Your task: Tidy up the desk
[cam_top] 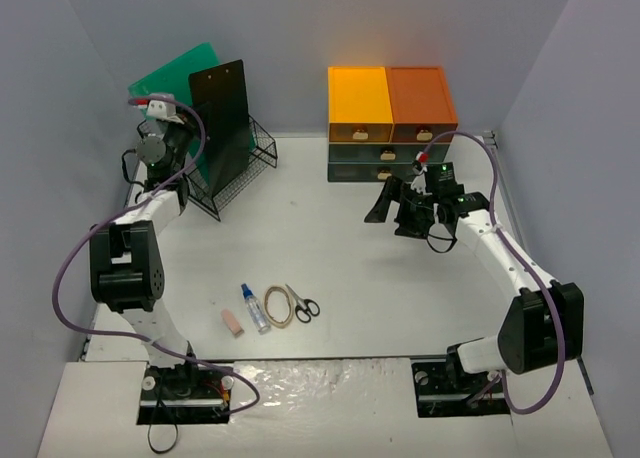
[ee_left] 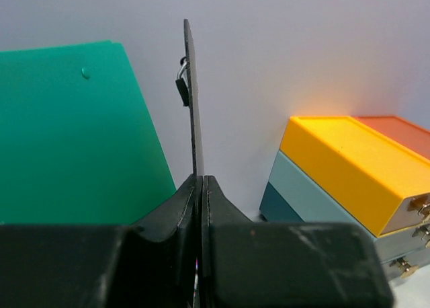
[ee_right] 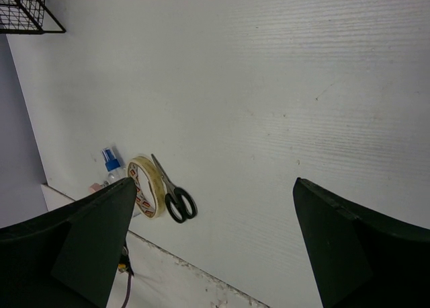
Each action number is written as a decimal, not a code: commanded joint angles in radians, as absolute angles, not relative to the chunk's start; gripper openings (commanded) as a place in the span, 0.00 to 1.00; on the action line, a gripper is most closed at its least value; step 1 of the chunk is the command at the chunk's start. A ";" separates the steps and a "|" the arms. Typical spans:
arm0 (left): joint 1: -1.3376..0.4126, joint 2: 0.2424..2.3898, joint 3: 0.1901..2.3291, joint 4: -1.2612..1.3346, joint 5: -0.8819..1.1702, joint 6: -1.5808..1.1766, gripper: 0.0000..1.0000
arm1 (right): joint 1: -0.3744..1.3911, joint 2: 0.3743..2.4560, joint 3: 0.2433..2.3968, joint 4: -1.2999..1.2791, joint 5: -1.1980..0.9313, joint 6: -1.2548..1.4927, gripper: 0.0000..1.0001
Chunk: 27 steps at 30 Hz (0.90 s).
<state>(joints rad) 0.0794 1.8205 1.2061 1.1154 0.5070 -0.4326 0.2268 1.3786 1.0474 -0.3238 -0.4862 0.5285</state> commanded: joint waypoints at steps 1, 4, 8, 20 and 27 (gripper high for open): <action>0.102 1.910 1.212 1.275 0.569 -0.501 0.00 | 0.239 1.309 1.020 -0.277 -0.487 0.506 1.00; 0.110 1.967 1.241 1.359 0.582 -0.532 0.00 | 0.246 1.289 0.997 -0.264 -0.482 0.501 1.00; 0.114 2.005 1.277 1.402 0.604 -0.545 0.00 | 0.253 1.272 0.968 -0.246 -0.472 0.503 1.00; 0.117 2.037 1.319 1.433 0.634 -0.597 0.00 | 0.313 1.258 0.950 -0.210 -0.433 0.549 1.00; 0.115 1.895 1.256 1.223 0.722 -0.550 0.36 | 0.351 1.276 0.975 -0.207 -0.423 0.562 1.00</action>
<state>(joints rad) 0.1294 2.0164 1.2826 1.3068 0.5904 -0.5850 0.3285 1.2957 0.9386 -0.2496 -0.4431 0.5490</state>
